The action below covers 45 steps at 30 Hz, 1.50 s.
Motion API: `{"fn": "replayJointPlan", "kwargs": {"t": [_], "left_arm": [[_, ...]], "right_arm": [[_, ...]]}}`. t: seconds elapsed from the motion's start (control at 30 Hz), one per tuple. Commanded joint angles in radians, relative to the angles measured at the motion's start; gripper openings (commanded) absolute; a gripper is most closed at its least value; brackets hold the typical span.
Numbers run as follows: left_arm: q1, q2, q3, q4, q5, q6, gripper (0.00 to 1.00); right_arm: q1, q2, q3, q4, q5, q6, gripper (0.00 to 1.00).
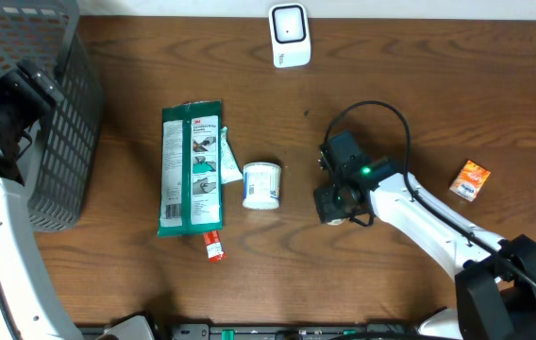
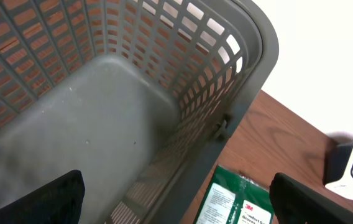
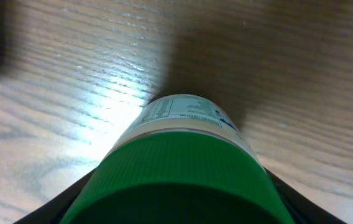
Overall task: Scan the item barcode
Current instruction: 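Lift the jar and hold it up to the scanner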
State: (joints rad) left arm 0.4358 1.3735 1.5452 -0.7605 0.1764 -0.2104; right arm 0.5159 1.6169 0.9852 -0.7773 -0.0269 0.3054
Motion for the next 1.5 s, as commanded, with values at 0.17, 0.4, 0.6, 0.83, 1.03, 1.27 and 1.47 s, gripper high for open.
{"fn": "replayJointPlan", "kwargs": {"t": [0.17, 0.4, 0.6, 0.83, 1.03, 1.27, 1.47], "left_arm": [[0.002, -0.002, 0.009, -0.002, -0.005, -0.005, 0.93], [0.002, -0.002, 0.009, -0.002, -0.005, -0.005, 0.93], [0.002, -0.002, 0.009, -0.001, -0.005, -0.005, 0.93], [0.002, -0.002, 0.009, -0.001, -0.005, -0.005, 0.93], [0.002, -0.002, 0.009, -0.001, -0.005, -0.005, 0.93], [0.002, -0.002, 0.009, -0.001, -0.005, -0.005, 0.93], [0.002, -0.002, 0.009, -0.001, -0.005, -0.005, 0.93]], "right_arm": [[-0.011, -0.003, 0.278, -0.18, 0.0, -0.003, 0.3], [-0.011, -0.003, 0.598, -0.267, 0.011, -0.068, 0.01], [-0.011, -0.003, 0.778, -0.163, 0.105, -0.159, 0.01], [-0.012, 0.003, 0.779, 0.056, 0.106, -0.177, 0.01], [-0.024, 0.059, 0.779, 0.255, 0.106, -0.133, 0.01], [-0.055, 0.281, 0.779, 0.523, 0.184, -0.124, 0.01], [-0.107, 0.491, 0.779, 0.812, 0.183, -0.123, 0.01]]}}
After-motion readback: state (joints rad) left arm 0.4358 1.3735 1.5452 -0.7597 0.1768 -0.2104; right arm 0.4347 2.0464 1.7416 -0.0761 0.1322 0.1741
